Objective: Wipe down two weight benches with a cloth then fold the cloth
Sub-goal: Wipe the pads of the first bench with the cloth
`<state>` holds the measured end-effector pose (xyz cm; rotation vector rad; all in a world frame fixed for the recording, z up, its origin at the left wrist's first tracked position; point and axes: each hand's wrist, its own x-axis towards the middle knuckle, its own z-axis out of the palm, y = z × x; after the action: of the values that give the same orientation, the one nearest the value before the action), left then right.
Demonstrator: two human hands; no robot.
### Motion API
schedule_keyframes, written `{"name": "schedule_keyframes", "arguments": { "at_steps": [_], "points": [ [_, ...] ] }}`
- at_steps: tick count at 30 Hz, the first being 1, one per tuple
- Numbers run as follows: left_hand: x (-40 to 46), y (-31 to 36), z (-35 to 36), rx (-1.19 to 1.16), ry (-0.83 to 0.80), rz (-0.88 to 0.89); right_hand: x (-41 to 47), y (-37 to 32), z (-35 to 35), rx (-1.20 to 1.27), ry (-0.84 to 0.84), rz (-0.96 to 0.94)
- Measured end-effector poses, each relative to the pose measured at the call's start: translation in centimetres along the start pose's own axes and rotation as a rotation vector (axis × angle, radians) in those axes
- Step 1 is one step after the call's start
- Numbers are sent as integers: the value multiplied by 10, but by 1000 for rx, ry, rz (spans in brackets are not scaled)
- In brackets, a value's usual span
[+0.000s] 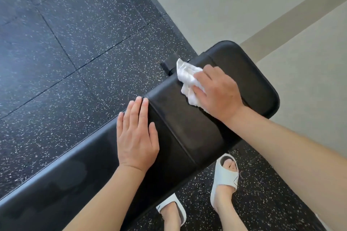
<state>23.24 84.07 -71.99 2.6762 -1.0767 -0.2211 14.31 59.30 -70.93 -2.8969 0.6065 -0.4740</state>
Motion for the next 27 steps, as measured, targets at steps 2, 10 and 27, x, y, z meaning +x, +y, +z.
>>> {"name": "schedule_keyframes", "arguments": {
  "at_steps": [2,10,27],
  "points": [
    [1,-1,0,-11,5,5,33,-20,11,-35,-15,190],
    [1,-1,-14,-161,-99,-18,-34,-97,5,135,16,-55],
    [19,39,-173,-131,-259,-87,-2,-70,-131,300,-173,398]
  ]
}}
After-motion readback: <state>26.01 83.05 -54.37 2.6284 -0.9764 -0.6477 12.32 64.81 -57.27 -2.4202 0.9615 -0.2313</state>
